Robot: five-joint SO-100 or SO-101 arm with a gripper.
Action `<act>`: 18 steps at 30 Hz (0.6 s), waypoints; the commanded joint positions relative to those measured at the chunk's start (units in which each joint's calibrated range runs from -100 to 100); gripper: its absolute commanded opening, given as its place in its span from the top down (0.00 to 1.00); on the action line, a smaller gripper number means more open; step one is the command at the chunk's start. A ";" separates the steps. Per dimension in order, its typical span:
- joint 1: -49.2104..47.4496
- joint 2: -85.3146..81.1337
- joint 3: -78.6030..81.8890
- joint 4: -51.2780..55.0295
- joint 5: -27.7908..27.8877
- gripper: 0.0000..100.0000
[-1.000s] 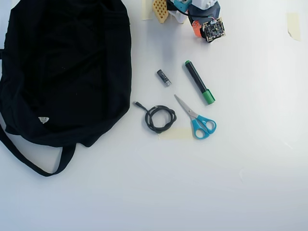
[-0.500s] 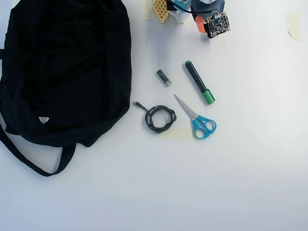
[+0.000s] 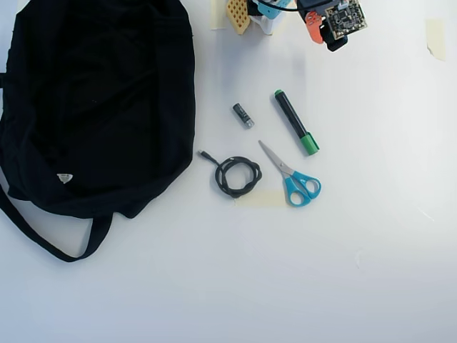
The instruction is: Put the bike light into the black bag
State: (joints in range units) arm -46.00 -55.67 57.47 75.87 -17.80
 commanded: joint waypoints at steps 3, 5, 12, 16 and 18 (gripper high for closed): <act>4.41 11.93 -19.64 3.80 3.33 0.98; 6.35 14.01 -24.49 3.72 5.16 0.98; 16.98 17.08 -31.68 2.25 15.60 0.98; 24.01 18.65 -33.30 1.56 20.79 0.98; 26.92 18.99 -35.37 1.13 22.10 0.98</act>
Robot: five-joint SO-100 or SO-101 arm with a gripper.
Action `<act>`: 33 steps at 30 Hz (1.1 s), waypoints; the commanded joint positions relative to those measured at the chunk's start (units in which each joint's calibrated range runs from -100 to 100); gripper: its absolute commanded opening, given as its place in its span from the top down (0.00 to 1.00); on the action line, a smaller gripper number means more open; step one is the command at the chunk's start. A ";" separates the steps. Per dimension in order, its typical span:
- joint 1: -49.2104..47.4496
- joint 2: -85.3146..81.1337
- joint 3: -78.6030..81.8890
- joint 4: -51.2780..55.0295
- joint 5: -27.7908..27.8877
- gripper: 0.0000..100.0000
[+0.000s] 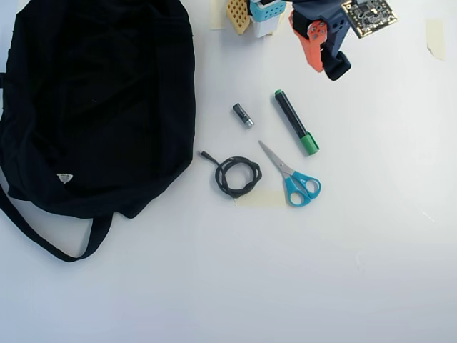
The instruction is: Put the bike light into the black bag
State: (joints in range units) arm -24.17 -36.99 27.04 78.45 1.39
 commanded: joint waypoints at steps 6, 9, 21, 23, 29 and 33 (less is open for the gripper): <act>11.91 3.04 -11.86 -1.44 4.22 0.98; 15.27 3.96 -14.11 -2.05 3.22 0.98; 35.09 7.86 -14.38 -15.91 5.74 0.98; 37.71 11.09 -15.00 -16.52 5.63 0.98; 45.34 18.65 -21.83 -16.17 3.12 0.98; 48.41 22.46 -25.79 -13.76 3.69 0.98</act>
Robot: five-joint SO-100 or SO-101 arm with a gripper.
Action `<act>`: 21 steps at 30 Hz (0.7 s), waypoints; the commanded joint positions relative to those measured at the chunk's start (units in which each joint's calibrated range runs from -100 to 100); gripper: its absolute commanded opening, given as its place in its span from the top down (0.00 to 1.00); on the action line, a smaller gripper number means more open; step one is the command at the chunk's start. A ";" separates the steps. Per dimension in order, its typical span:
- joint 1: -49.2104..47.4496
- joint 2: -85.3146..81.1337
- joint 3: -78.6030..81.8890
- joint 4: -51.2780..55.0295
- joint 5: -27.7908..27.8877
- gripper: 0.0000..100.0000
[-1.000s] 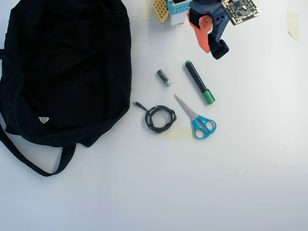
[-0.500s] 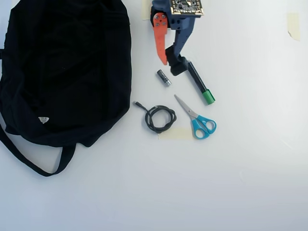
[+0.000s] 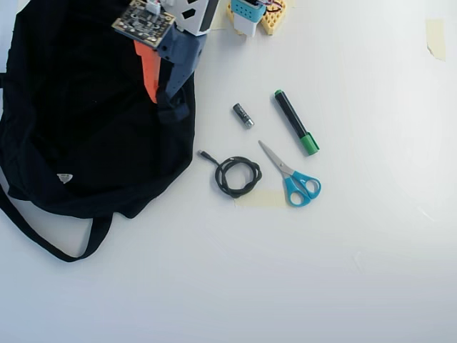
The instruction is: Put the bike light into the black bag
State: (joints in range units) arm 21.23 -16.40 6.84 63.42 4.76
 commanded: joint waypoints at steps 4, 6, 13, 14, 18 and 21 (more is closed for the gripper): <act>4.64 5.19 -9.62 4.97 2.21 0.98; 5.32 6.11 -10.52 4.63 3.00 0.98; 10.93 6.27 -9.54 -1.40 -8.01 0.98; 11.60 6.44 -9.45 -1.40 -9.27 0.98; 15.86 10.92 -10.70 -1.40 -10.84 0.98; 19.23 17.23 -12.14 -2.35 -10.64 0.98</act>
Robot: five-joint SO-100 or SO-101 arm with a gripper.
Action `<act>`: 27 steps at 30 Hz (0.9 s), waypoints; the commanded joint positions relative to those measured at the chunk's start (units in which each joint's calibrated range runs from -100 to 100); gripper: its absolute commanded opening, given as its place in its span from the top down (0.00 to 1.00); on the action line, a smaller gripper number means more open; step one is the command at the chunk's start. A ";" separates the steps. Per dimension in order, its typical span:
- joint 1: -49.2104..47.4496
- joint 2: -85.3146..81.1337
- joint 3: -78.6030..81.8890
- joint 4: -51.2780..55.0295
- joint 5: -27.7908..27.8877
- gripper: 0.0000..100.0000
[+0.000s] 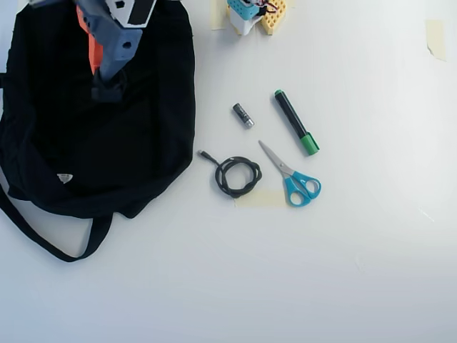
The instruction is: Put the bike light into the black bag
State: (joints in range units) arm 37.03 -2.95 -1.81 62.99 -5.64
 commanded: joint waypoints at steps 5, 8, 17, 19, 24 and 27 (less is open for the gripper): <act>12.56 17.39 -4.12 -9.59 -0.28 0.98; 18.39 24.03 -4.30 -9.59 -1.75 0.98; 14.95 15.89 -7.18 -3.90 -2.38 0.52; 12.03 6.60 -7.18 0.06 -2.12 0.51; -7.49 -11.58 -6.37 3.42 -2.49 0.54; -22.00 -18.05 -6.28 5.49 -2.54 0.78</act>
State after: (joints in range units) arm 24.91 -15.32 -6.60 66.77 -8.03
